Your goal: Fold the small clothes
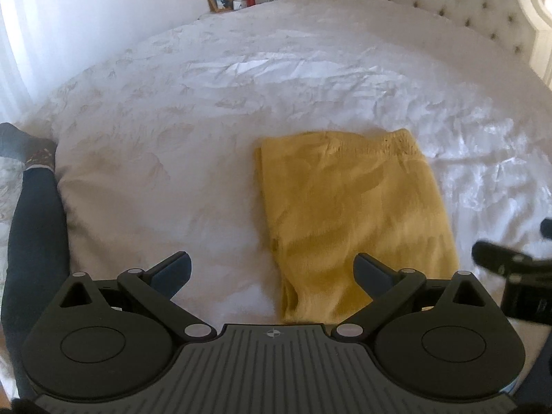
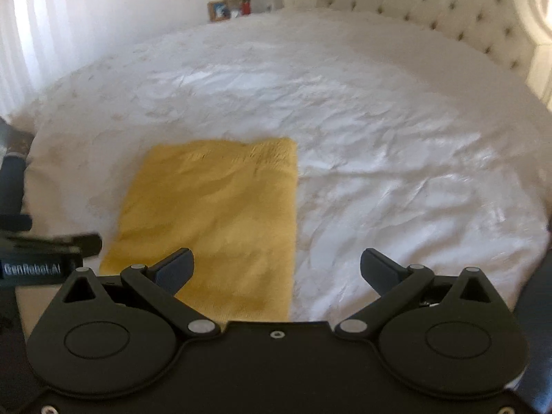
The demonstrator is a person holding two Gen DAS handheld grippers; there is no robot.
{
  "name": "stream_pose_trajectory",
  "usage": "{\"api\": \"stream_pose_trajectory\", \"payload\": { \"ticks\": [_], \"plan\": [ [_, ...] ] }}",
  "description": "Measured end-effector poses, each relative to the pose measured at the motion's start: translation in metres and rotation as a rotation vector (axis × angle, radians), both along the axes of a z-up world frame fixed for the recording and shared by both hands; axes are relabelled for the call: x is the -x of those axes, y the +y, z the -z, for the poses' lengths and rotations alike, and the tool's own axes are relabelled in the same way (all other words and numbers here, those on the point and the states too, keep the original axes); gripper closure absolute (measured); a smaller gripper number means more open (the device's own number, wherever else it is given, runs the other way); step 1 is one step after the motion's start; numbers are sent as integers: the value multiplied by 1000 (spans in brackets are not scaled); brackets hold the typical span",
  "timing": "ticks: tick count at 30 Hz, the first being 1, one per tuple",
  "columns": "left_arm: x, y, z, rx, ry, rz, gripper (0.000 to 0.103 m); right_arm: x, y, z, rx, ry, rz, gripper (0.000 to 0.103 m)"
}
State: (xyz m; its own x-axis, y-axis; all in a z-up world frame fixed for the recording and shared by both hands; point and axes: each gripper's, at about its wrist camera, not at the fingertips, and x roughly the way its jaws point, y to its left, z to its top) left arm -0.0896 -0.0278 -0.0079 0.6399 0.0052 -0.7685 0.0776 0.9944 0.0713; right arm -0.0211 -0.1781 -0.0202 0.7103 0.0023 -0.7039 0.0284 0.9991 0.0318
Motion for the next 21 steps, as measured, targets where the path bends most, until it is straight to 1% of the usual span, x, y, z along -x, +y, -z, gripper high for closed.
{"api": "stream_pose_trajectory", "payload": {
  "ticks": [2, 4, 7, 14, 17, 21],
  "plan": [
    [2, -1, 1, -3, 6, 4, 1, 3, -1, -3, -3, -13, 19, 1],
    [3, -1, 2, 9, 21, 14, 1, 4, -2, -6, -7, -21, 35, 1],
    [4, -1, 4, 31, 45, 15, 2, 6, -4, -7, -27, -31, 25, 1],
    [5, 0, 8, 59, 93, 11, 2, 2, -11, 2, -158, 45, 7, 1],
    [5, 2, 10, 63, 106, 3, 2, 0, -13, 6, -170, 67, 16, 1],
    [4, 4, 12, 75, 124, -1, 2, 0, -13, 8, -172, 74, 21, 1]
  ]
}}
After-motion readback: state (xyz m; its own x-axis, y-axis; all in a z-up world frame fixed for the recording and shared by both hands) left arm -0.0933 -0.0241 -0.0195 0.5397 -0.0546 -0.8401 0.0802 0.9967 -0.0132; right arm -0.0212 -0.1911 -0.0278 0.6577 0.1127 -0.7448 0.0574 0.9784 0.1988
